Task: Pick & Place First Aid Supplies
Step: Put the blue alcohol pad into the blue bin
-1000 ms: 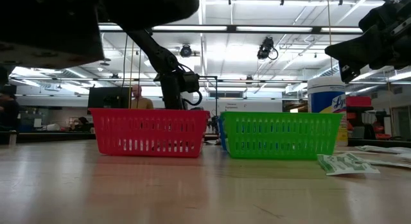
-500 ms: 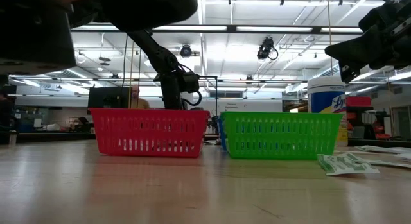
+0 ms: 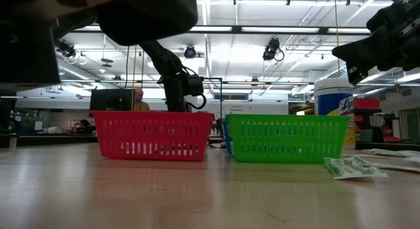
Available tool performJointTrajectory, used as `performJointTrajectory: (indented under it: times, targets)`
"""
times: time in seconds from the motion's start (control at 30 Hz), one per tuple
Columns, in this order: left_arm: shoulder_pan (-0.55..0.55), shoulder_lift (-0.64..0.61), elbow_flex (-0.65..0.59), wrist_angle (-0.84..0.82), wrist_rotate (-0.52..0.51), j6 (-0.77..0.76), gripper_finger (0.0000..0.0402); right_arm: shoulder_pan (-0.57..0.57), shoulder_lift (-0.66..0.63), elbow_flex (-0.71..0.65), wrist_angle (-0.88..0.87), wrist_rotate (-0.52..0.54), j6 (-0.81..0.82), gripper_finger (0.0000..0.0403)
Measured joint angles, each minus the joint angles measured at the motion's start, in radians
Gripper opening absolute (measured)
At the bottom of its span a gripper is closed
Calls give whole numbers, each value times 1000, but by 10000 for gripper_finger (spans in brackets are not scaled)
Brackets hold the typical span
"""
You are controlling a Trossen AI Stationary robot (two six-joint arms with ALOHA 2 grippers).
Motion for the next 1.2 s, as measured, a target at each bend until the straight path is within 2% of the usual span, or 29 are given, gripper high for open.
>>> performJointTrajectory:
  times: [0.37, 0.7, 1.1, 1.2]
  targets:
    - [0, 0, 0, 1, -1, 7, 8, 0, 0, 0, 0, 0, 0, 18]
    - [0, -20, -2, -23, -2, 53, 4, 0, 0, 0, 0, 0, 0, 18]
    - [-33, -179, -1, -17, 57, 81, 2, 0, 0, 0, 0, 0, 0, 18]
    - [-57, -214, -1, 6, 69, 129, 2, 0, 0, 0, 0, 0, 0, 18]
